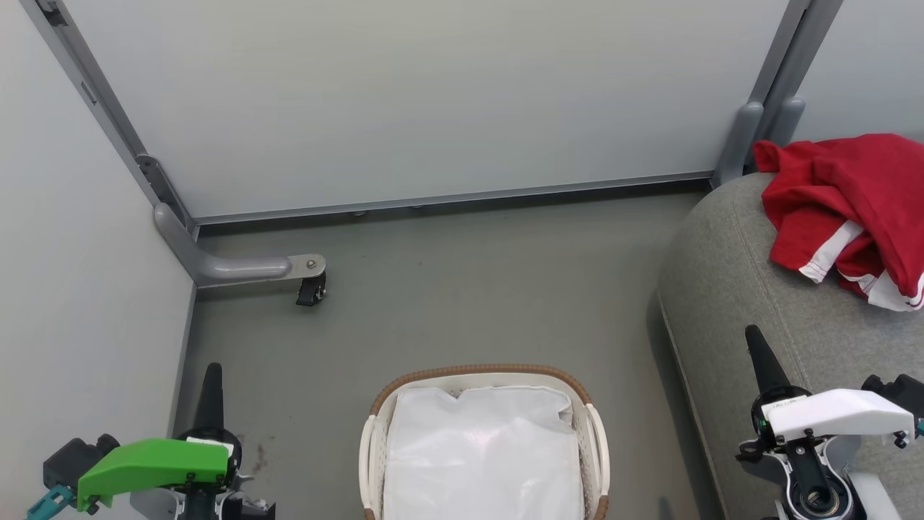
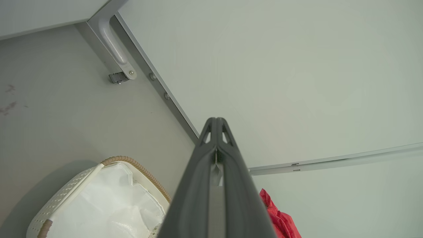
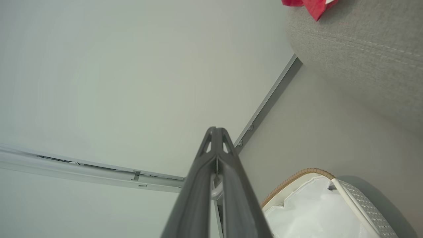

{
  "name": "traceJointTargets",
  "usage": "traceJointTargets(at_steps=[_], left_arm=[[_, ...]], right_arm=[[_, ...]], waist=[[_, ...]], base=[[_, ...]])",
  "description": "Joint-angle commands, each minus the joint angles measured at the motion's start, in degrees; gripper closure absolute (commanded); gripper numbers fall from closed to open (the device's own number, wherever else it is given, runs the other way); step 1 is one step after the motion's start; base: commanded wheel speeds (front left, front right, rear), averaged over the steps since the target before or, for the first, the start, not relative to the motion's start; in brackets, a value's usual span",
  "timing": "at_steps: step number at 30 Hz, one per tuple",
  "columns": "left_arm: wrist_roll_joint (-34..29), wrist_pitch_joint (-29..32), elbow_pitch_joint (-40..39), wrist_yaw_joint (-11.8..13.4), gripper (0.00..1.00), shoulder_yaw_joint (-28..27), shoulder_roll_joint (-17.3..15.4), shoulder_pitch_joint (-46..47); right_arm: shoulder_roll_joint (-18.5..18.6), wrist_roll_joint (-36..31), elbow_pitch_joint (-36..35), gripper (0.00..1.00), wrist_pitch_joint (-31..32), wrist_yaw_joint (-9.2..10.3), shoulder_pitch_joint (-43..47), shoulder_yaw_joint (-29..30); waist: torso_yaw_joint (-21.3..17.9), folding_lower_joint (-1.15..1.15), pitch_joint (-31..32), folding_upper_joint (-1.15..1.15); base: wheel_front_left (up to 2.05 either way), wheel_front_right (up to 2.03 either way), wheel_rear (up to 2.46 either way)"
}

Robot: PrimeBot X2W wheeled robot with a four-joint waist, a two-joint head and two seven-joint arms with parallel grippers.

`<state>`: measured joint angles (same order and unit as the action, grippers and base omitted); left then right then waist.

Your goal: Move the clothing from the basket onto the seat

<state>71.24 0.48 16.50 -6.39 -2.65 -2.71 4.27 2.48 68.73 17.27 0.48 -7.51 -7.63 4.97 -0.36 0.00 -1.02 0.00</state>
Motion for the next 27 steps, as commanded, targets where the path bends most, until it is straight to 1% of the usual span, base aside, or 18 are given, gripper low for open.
traceJointTargets(at_steps=[1,27], left_arm=[[1.26,0.34,-0.78,-0.25,1.00,-0.45,-0.22,1.50],[12.67,3.69,-1.80,-0.77,1.00,-2.48,-0.26,1.89]], right_arm=[[0.37,1.48,-0.77,1.00,0.38,0.01,0.40,0.25],[0.47,14.15,-2.28,1.00,3.72,0.02,1.13,1.07]], waist=[[0.01,0.00,0.02,0.00],[0.19,0.00,0.44,0.00]], base=[[0.00,0.00,0.00],[0.00,0.00,0.00]])
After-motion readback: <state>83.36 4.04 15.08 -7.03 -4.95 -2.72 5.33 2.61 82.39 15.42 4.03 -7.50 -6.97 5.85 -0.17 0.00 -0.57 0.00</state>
